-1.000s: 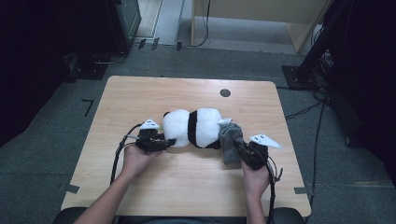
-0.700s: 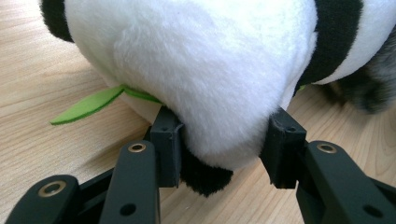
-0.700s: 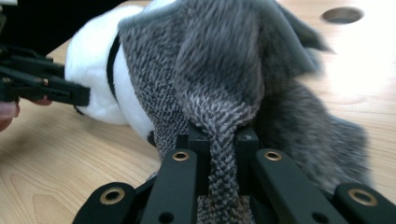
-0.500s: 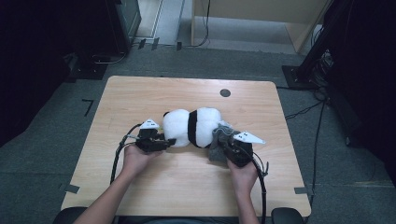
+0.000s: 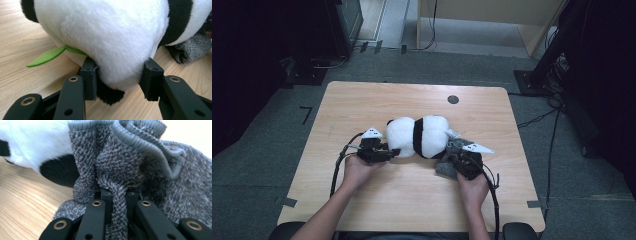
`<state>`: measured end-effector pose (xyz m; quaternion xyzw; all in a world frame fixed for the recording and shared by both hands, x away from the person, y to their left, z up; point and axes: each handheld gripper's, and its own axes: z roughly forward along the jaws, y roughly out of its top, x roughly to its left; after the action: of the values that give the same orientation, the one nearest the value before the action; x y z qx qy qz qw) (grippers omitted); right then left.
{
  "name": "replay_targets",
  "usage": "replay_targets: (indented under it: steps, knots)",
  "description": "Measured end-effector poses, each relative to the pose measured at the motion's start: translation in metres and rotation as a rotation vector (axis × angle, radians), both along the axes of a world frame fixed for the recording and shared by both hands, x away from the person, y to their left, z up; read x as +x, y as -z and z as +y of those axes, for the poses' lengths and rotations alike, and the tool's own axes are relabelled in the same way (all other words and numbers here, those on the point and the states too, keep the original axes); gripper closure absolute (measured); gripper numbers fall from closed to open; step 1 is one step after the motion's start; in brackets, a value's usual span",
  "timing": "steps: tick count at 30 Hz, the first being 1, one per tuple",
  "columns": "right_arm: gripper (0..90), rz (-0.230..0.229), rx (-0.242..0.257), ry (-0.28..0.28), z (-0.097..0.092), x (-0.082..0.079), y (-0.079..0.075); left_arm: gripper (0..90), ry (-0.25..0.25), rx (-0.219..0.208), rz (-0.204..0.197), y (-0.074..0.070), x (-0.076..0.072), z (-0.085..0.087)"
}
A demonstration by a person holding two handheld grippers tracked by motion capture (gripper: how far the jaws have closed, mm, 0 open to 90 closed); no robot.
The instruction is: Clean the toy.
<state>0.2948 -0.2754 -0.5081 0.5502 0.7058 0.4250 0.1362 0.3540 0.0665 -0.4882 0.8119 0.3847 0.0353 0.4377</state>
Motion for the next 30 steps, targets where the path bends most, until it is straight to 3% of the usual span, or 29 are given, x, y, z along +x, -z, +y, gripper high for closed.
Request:
replay_targets:
  steps: [6, 13, 19, 23, 30]
  knots:
    - [84.0, 0.011, -0.011, 0.032, -0.008, 0.0, -0.004, 55.3, 0.0, -0.002, -0.002, 0.0, 0.0, 0.001]
    - [84.0, -0.088, -0.004, 0.049, -0.015, -0.012, -0.043, 55.2, -0.001, -0.003, -0.006, 0.0, 0.001, 0.001]
    - [84.0, -0.149, 0.018, -0.005, -0.001, -0.016, -0.068, 55.1, 0.0, -0.003, -0.008, 0.0, 0.001, 0.001]
    - [84.0, -0.139, 0.022, -0.052, 0.015, -0.013, -0.063, 55.2, 0.002, 0.002, -0.008, 0.001, 0.001, 0.001]
    - [84.1, -0.145, -0.016, -0.053, 0.023, -0.012, -0.048, 55.2, 0.0, 0.002, -0.007, 0.001, 0.001, 0.002]
